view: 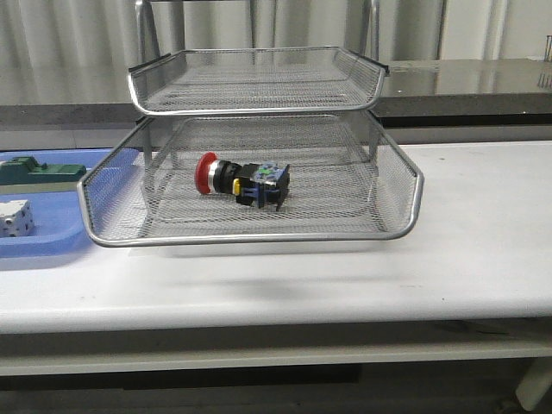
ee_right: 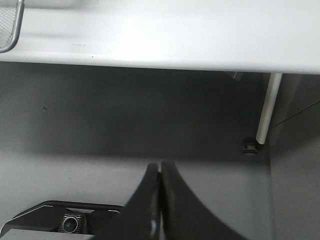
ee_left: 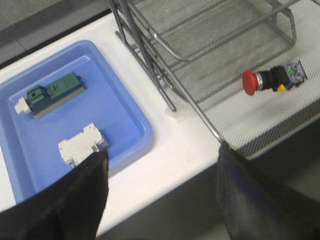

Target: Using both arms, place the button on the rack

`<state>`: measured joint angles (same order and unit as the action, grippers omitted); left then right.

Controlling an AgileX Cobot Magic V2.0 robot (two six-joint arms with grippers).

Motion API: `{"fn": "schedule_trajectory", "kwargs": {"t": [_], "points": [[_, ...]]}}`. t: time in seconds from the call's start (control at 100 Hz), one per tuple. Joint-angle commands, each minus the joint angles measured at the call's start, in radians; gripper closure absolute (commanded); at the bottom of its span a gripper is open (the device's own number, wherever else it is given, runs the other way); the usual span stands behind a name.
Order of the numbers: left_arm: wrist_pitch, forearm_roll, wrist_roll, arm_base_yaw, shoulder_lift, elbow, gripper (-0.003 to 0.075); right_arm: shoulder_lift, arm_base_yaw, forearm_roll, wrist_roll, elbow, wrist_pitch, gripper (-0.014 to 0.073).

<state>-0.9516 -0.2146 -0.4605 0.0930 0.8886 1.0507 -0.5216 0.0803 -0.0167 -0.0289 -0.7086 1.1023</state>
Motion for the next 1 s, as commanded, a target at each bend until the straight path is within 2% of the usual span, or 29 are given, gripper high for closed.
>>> {"fn": "schedule_trajectory", "kwargs": {"t": [0.0, 0.13, 0.37, 0.62, 0.74, 0.99], "points": [[0.071, -0.014, 0.03, -0.004, -0.076, -0.044, 0.0281, -0.001, -0.004, -0.008, 0.0, -0.034, -0.043, 0.0664], [0.083, -0.008, 0.085, -0.004, -0.179, -0.152, 0.0281, -0.001, -0.004, -0.008, 0.0, -0.034, -0.043, 0.0664], [0.084, 0.074, 0.27, -0.004, -0.349, -0.291, 0.0281, -0.001, -0.004, -0.008, 0.0, -0.034, -0.043, 0.0664], [0.023, 0.09, 0.38, -0.004, -0.422, -0.372, 0.0295, -0.001, -0.004, -0.008, 0.0, -0.034, -0.043, 0.0664], [0.023, 0.09, 0.385, -0.004, -0.424, -0.378, 0.0389, -0.001, -0.004, -0.008, 0.0, -0.034, -0.043, 0.0664], [0.03, 0.09, 0.385, -0.004, -0.424, -0.378, 0.0706, -0.001, -0.004, -0.008, 0.0, -0.034, -0.043, 0.0664]]}}
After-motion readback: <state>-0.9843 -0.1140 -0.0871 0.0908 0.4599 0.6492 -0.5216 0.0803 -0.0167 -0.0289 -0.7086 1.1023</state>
